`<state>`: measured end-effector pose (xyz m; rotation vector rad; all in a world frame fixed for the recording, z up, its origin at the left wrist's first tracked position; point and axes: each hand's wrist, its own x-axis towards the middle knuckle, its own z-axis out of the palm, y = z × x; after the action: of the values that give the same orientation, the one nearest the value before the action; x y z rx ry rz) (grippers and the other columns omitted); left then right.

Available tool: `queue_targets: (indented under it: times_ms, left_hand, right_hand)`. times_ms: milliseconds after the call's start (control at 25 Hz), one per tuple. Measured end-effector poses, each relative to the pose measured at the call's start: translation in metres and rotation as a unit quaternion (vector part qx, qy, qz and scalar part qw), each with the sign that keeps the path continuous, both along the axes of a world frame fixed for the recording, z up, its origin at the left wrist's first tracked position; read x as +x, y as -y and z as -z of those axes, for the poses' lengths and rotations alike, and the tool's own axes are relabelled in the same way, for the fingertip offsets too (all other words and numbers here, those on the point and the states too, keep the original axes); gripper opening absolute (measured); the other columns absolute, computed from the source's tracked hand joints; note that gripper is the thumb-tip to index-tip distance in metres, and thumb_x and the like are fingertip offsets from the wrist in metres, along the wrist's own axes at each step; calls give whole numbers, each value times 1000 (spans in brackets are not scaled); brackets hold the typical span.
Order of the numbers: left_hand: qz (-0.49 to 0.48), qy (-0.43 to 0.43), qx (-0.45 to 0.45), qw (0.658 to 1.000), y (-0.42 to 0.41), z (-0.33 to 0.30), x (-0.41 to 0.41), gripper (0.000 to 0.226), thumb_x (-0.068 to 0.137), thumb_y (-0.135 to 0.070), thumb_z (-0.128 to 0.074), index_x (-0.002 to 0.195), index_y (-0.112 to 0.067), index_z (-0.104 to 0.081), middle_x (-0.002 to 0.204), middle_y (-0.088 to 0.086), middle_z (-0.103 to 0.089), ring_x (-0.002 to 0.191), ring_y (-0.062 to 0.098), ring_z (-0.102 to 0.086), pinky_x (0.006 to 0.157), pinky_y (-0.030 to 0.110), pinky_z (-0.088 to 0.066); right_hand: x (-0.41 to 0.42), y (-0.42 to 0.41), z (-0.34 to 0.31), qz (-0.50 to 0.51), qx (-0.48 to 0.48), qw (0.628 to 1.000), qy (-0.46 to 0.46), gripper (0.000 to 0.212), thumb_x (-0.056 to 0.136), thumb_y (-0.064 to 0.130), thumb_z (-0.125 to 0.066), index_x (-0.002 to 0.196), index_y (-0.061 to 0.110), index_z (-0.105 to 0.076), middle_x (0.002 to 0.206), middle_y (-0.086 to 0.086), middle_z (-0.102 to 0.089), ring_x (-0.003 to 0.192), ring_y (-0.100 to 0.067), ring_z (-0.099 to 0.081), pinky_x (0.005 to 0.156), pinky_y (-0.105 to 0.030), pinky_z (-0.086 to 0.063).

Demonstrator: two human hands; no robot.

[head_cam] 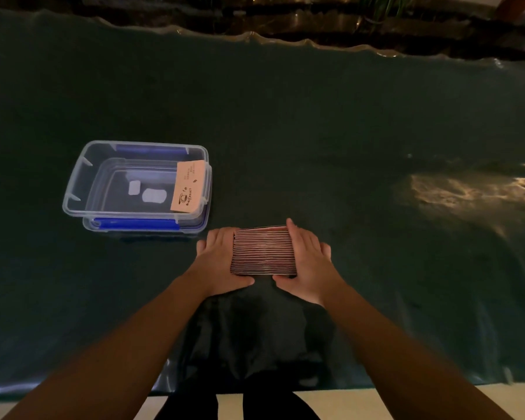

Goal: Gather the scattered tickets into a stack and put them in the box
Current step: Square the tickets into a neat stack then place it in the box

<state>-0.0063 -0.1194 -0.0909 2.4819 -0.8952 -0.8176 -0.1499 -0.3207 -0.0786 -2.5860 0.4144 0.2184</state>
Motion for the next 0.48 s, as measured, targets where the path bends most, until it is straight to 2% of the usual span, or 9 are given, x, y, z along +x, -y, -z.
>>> queue_targets:
  times_ms: [80,160,240,320,480]
  left_hand:
    - [-2,-1,-16,1000,-1,0,3,113,56,-65,-83,146,-33,-21,152,-1,-31,142,21,-24,120,51,-19]
    - [-3,-8,-26,1000,0,-2,5,111,54,-63,-85,144,-34,-25,148,-1,-34,139,20,-26,119,52,-21]
    - [3,-11,-25,1000,1,-6,7,108,54,-63,-86,142,-36,-28,146,-3,-36,137,18,-26,118,51,-22]
    - [1,-11,-34,999,2,-9,11,103,55,-63,-85,138,-38,-30,144,-6,-38,135,16,-27,117,48,-23]
    - [15,-12,-22,1000,4,-11,14,107,57,-62,-87,142,-37,-28,148,-5,-36,138,18,-26,119,49,-22]
  right_hand:
    - [-2,3,-1,-27,-28,999,-7,122,76,59,-72,165,26,5,169,-2,-26,154,-23,-22,122,-60,-24]
    - [-5,3,1,-22,6,1000,-5,119,77,52,-75,165,28,2,168,-1,-28,154,-21,-23,123,-59,-22]
    - [-5,3,2,39,77,996,-9,120,74,46,-80,165,31,-3,162,-1,-35,151,-21,-27,125,-53,-16]
    - [-4,4,4,102,125,987,-8,120,67,47,-82,163,36,-10,158,-1,-37,148,-24,-28,122,-50,-17]
    - [-4,4,7,118,126,985,-6,115,62,49,-80,158,41,-17,155,1,-35,143,-23,-26,117,-46,-19]
